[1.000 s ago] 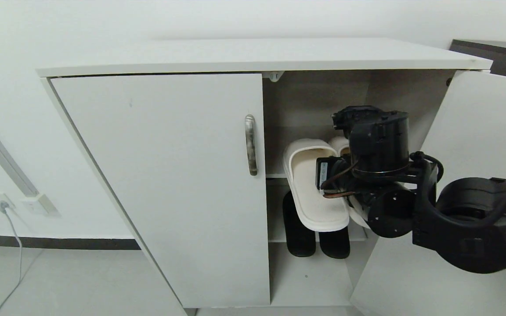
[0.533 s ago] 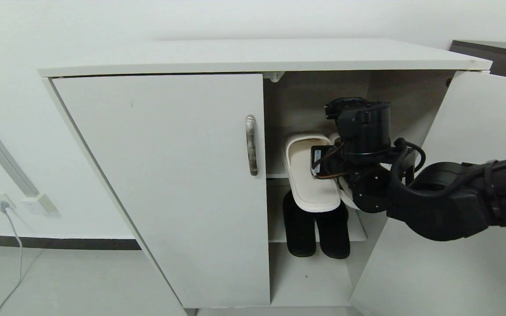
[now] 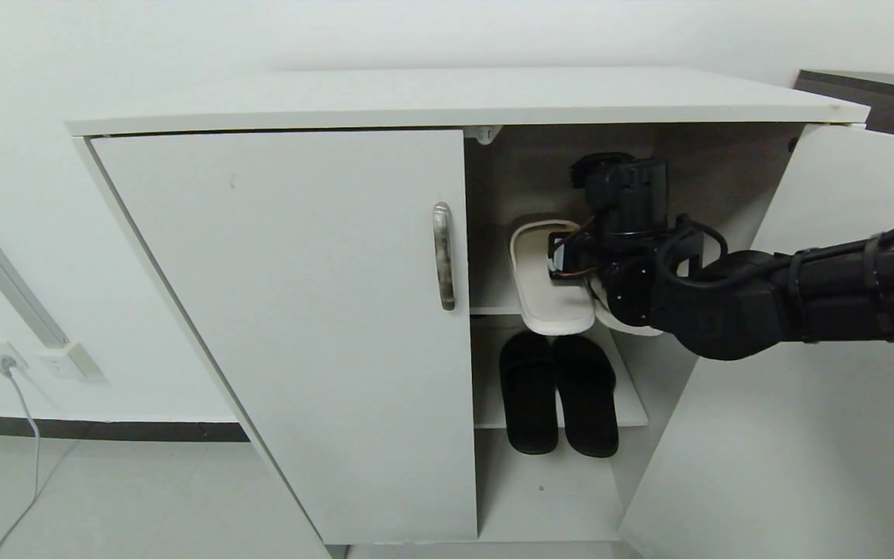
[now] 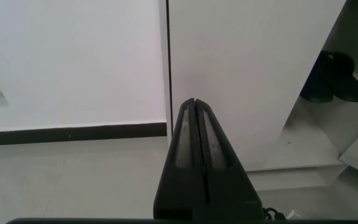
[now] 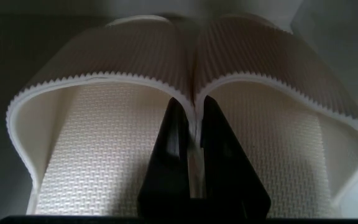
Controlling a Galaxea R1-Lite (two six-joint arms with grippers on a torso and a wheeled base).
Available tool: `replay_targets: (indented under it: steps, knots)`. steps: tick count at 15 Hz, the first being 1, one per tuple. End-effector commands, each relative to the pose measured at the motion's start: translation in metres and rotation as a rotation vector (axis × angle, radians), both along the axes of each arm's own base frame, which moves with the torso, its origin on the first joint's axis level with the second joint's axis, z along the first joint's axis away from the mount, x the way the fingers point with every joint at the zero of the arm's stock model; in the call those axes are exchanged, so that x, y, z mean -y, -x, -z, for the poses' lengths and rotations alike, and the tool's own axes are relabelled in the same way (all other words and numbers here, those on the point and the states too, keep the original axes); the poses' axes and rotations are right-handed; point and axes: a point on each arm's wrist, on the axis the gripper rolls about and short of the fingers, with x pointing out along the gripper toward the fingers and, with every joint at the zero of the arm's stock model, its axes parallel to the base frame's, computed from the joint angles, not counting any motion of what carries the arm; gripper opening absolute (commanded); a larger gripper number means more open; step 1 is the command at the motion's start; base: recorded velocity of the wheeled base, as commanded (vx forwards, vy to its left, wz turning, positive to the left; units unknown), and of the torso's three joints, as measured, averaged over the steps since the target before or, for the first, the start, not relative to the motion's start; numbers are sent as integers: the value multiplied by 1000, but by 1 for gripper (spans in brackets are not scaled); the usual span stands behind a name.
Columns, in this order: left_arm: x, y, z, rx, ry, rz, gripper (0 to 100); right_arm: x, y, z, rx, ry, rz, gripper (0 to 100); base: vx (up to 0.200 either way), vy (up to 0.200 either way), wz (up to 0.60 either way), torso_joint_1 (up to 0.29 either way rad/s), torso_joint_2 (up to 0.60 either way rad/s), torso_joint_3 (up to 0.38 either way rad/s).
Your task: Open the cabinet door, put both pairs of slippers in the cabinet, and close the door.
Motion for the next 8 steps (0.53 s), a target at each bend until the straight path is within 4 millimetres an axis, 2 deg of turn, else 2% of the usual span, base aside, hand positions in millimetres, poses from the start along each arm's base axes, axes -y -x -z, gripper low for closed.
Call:
replay_targets:
  steps: [1,4,8]
  knots:
    - [0,0,0,0,0,0,0,2,-15,-1,-1,-3,26,0,0,0,0,0,0,0]
    - [0,0,0,0,0,0,0,2,-19,-3,-4,-9,19,0,0,0,0,0,0,0]
    - [0,0,0,-1,0,0,0,0,-23,4,-18,1,21,0,0,0,0,0,0,0]
